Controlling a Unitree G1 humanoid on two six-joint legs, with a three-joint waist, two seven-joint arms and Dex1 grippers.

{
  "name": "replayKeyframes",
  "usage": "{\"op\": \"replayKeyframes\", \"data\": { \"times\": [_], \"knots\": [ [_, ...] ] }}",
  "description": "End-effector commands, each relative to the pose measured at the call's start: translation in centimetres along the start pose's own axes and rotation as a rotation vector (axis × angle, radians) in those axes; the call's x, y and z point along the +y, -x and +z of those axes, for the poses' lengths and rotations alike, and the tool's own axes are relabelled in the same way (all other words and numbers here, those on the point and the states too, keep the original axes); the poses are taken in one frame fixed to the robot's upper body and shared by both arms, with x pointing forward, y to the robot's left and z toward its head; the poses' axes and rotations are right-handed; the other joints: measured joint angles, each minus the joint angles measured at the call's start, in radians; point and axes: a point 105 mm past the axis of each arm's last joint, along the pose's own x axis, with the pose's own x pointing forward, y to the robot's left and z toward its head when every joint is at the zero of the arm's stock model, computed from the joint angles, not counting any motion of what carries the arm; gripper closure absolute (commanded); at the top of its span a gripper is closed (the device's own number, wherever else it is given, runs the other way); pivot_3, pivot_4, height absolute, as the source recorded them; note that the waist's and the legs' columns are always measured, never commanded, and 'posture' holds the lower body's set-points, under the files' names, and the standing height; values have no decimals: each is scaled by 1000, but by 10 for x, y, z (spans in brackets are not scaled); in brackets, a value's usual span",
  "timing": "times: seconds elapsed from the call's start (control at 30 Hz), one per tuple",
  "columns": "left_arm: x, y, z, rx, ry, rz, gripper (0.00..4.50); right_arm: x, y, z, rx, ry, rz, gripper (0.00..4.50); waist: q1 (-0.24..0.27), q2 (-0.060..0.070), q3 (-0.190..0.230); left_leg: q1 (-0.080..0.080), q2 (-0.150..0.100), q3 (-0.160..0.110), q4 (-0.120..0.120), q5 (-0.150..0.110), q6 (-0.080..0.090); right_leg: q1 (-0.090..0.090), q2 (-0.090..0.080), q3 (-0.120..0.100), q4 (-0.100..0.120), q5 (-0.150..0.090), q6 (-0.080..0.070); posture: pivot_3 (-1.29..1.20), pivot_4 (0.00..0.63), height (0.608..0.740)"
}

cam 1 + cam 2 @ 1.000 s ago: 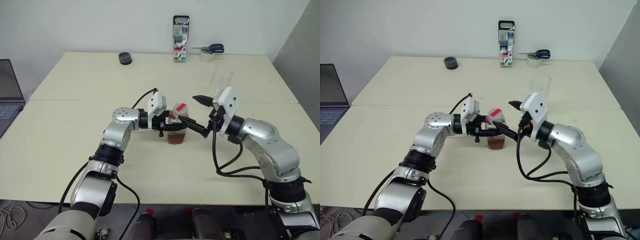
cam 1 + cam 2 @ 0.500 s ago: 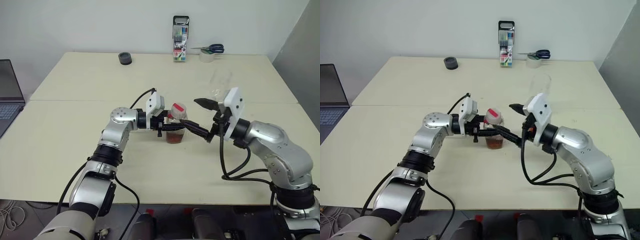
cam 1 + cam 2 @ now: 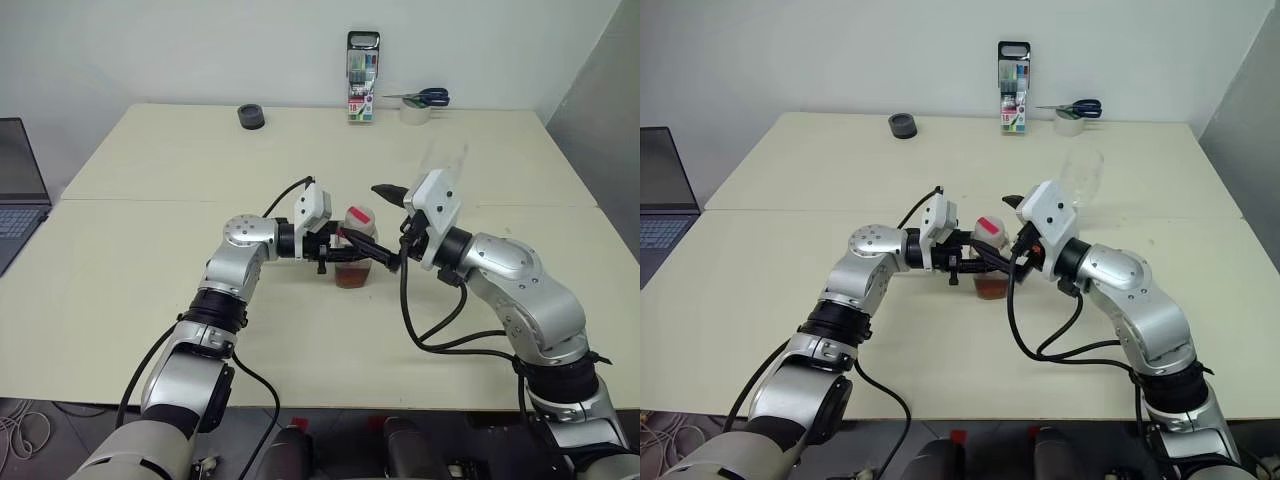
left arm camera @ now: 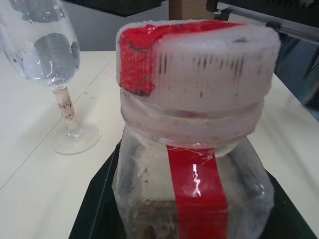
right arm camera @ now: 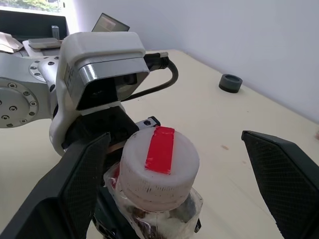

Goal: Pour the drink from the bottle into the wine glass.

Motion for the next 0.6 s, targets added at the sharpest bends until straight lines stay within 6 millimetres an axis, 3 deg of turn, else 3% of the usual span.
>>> {"op": "replayKeyframes", "data": {
  "times": [0.03,0.6],
  "knots": [
    [3,0,17,-34,-53,-4,2776,-4,0,15,-55,38,-19,0,0,0,0,0,0,0,0,0,0,0,0,0,0,0,0,0,150,740],
    [1,3,14,-25,-52,-7,2776,-17,11,9,-38,-16,-80,0,0,0,0,0,0,0,0,0,0,0,0,0,0,0,0,0,150,740]
  ]
}}
